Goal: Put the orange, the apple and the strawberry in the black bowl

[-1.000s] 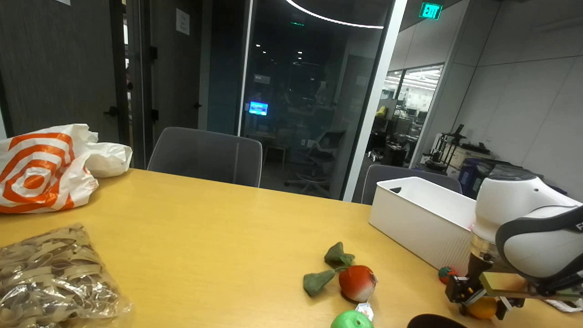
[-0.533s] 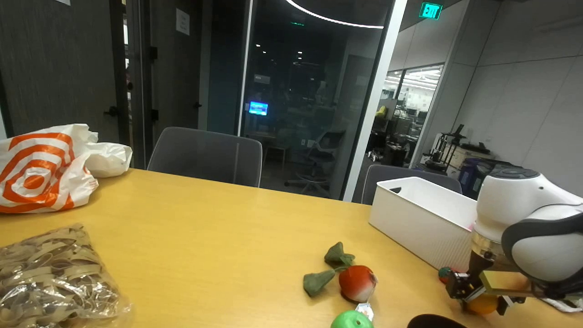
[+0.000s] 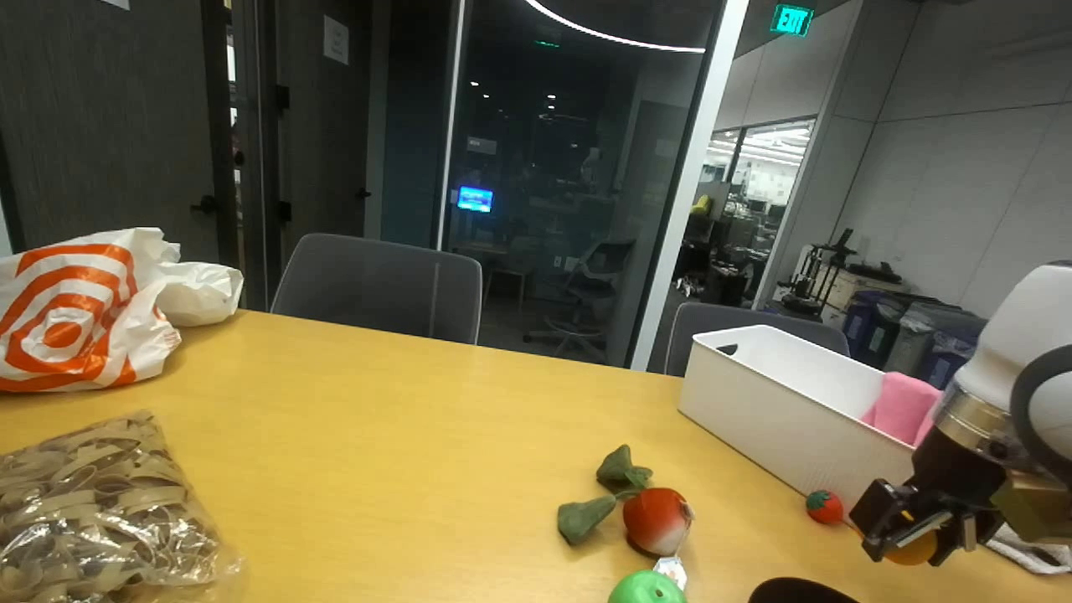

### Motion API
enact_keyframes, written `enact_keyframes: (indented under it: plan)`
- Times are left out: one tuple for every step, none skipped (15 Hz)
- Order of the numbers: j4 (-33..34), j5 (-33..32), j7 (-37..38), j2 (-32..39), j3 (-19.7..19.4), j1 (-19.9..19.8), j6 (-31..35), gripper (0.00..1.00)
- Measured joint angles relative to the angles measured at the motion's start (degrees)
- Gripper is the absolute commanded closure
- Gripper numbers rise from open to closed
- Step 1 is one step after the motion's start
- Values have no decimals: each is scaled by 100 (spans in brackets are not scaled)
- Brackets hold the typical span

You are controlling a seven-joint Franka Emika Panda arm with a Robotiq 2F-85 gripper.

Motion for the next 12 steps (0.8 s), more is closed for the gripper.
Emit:
enact_keyframes:
  plan:
    - [-107,182,-355,-244,7,83,-91,46]
    - [-185,324,-654,-455,16,189,-195,46]
    - [-236,454,-908,-628,37,319,-310,46]
    - [-260,573,-1121,-762,73,472,-460,46]
    - [-261,688,-1306,-853,117,635,-597,46]
    - [-255,803,-1476,-914,166,812,-719,46]
    - [-245,924,-1638,-942,219,991,-818,46]
    - [-230,1029,-1790,-948,274,1166,-908,46]
    - [-213,1119,-1941,-944,330,1332,-1002,46]
    - [-187,1173,-2089,-928,380,1475,-1114,46]
    - [-148,1181,-2210,-889,430,1584,-1286,46]
    - [-105,1181,-2333,-827,476,1653,-1486,46]
